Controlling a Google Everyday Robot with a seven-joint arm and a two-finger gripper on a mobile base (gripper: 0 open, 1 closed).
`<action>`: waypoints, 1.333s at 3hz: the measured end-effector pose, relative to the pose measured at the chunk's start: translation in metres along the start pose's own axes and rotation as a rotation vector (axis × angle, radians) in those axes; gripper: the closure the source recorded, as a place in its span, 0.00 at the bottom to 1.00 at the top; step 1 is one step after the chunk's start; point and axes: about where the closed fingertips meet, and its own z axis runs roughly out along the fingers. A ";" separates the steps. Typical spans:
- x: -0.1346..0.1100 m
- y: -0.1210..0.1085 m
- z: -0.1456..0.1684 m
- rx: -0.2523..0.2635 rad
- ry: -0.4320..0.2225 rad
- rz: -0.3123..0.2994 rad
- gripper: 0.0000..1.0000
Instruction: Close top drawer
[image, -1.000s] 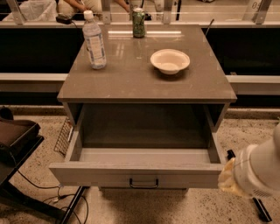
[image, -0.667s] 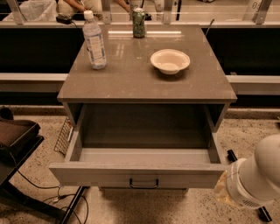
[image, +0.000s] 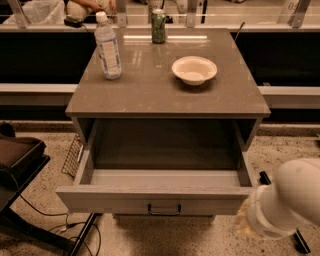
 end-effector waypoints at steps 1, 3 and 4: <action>-0.026 -0.001 0.042 -0.043 -0.073 -0.018 1.00; -0.084 -0.028 0.089 -0.048 -0.205 -0.067 1.00; -0.106 -0.042 0.098 -0.037 -0.244 -0.090 1.00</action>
Offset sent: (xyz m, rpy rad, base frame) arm 0.0716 0.1005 -0.0933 0.2681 -0.0088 0.1039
